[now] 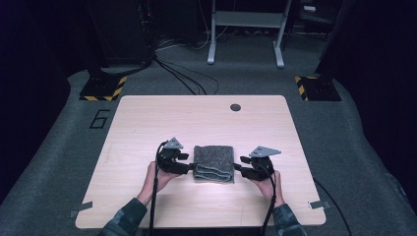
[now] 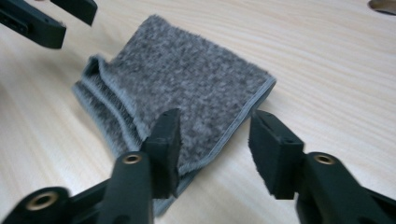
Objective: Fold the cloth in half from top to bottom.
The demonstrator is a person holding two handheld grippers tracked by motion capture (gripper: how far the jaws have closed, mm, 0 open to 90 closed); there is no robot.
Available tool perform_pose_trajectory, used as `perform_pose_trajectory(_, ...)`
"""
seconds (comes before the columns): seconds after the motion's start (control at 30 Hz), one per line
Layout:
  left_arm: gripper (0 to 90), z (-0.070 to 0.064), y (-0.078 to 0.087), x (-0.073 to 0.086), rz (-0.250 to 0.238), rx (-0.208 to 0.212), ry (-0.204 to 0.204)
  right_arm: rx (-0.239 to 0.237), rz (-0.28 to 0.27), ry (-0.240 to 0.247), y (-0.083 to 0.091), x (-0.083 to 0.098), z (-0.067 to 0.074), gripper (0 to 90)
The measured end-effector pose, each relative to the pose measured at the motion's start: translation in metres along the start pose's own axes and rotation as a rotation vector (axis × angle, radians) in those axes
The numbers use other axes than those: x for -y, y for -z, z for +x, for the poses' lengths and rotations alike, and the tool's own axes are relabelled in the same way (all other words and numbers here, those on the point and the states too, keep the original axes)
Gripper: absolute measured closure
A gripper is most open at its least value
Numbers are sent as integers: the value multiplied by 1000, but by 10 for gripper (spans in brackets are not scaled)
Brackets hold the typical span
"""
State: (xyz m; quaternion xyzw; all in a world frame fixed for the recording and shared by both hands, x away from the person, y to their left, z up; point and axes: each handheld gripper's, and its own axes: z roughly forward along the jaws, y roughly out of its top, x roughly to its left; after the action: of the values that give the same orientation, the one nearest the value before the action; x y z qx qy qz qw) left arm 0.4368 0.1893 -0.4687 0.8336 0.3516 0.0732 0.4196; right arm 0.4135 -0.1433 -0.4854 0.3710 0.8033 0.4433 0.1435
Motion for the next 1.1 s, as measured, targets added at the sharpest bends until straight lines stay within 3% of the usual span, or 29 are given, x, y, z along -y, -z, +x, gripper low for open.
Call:
perform_pose_trajectory(0.07, 358, 6, -3, -5, -13, -49, 24, 12, 4, -3, -4, -5, 0, 489)
perform_pose_trajectory(0.13, 335, 11, -10, -9, 8, -85, 33, 34, 21, -10, -12, -9, 1, 436)
perform_pose_trajectory(0.23, 313, 11, -24, -11, 64, -114, 15, 48, 60, -14, -29, -12, 2, 368)
perform_pose_trajectory(0.33, 286, 7, -33, -6, 99, -112, 3, 60, 112, -21, -42, -11, 3, 319)
perform_pose_trajectory(0.63, 256, -11, -39, 14, 182, -161, -115, 67, 169, 33, -52, -1, 9, 249)
perform_pose_trajectory(0.8, 247, -18, -37, 18, 144, -196, -194, 93, 186, 80, -55, -1, 12, 230)
perform_pose_trajectory(0.87, 228, -19, -31, 14, 111, -180, -207, 94, 181, 87, -55, -1, 12, 228)
perform_pose_trajectory(0.97, 226, -21, -22, 3, 22, -116, -223, 91, 172, 74, -54, -1, 12, 228)
perform_pose_trajectory(1.03, 225, -21, -22, -6, -1, -81, -242, 86, 176, 87, -54, -1, 12, 226)
perform_pose_trajectory(1.1, 219, -18, -30, -12, -6, -37, -236, 77, 181, 85, -55, -2, 11, 227)
